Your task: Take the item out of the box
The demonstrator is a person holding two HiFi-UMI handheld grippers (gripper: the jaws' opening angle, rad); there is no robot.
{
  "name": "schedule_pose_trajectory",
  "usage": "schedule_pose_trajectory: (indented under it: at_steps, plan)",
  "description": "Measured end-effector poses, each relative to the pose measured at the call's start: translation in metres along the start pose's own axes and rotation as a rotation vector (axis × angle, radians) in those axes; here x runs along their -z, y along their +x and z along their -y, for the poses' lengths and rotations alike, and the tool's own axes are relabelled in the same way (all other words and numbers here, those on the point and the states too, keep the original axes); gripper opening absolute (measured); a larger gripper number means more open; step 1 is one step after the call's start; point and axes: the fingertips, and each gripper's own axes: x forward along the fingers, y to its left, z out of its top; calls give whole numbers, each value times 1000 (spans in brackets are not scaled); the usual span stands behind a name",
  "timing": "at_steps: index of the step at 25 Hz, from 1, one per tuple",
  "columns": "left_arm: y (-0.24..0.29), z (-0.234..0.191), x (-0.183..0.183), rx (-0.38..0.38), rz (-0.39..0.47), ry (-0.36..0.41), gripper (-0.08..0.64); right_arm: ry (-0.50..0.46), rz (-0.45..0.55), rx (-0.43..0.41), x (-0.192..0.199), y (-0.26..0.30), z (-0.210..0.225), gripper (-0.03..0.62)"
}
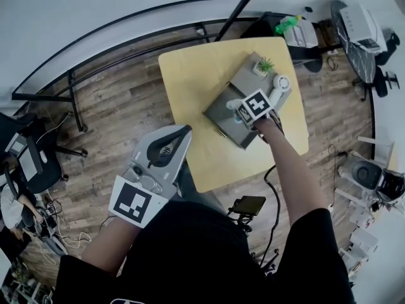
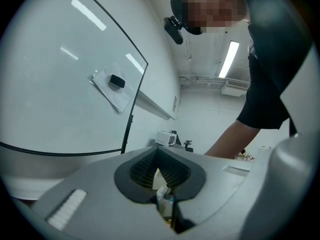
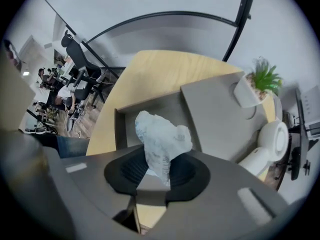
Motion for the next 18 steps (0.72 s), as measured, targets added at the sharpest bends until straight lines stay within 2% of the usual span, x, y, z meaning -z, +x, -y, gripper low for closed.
schedule_pose_trajectory:
  at_steps: [9,15,18]
  plan:
    - [20,23,-33,69,38,37,-2,-67,243,125,-13,-138,-5,106]
    - [36,48,-57,120,76,60,-2,-87,497,230,-10,-238,-34,106]
    - [44,60,-68,145,89,77,-1,-80,656,296,-4,-288,-48,106]
